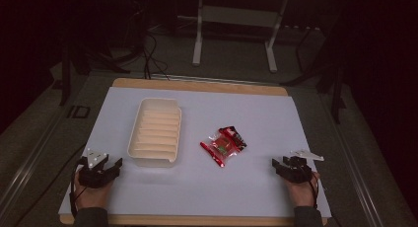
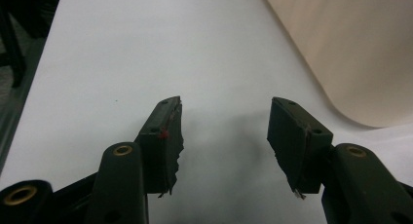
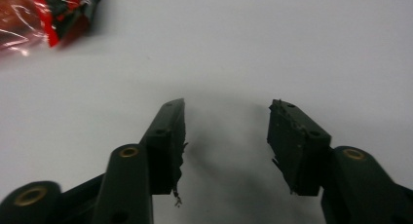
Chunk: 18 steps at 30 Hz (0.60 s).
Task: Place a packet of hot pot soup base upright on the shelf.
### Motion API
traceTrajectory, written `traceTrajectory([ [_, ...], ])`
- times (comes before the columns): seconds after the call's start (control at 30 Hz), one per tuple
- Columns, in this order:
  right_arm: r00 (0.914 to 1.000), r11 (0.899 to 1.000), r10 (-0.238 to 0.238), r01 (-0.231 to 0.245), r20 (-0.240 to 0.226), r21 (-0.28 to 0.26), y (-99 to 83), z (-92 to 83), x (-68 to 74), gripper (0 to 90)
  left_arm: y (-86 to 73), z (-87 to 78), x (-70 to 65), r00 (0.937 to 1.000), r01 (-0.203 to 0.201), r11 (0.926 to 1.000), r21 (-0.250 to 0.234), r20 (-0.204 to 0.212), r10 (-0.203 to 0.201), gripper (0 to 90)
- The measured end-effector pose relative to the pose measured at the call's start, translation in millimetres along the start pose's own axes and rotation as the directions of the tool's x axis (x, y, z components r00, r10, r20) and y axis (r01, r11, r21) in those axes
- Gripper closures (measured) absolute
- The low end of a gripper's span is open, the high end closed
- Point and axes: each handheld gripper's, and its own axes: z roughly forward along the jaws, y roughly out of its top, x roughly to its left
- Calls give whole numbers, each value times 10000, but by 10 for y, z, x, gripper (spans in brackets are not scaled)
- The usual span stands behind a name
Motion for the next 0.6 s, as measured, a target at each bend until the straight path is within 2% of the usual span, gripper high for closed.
traceTrajectory([
  [0.03,10000,10000,-7,7,-93,-63,4,-4,10,519,-2,-2,16,9998,125,9999,-49,133,-124,474],
  [0.2,9998,9999,-29,27,-174,-147,17,-18,40,536,-7,-15,34,9992,254,9995,-175,299,-249,480],
  [0.27,9997,9996,-174,170,-182,-215,34,-35,81,554,-8,-18,33,9993,251,9995,-216,292,-245,485],
  [0.5,9991,9994,-80,66,-425,-331,59,-58,125,539,-5,-12,39,9992,318,9994,-156,265,-314,485],
  [0.6,9984,9999,4,-12,-569,-130,69,-39,157,535,-6,-13,33,9993,282,9995,-171,251,-277,484],
])
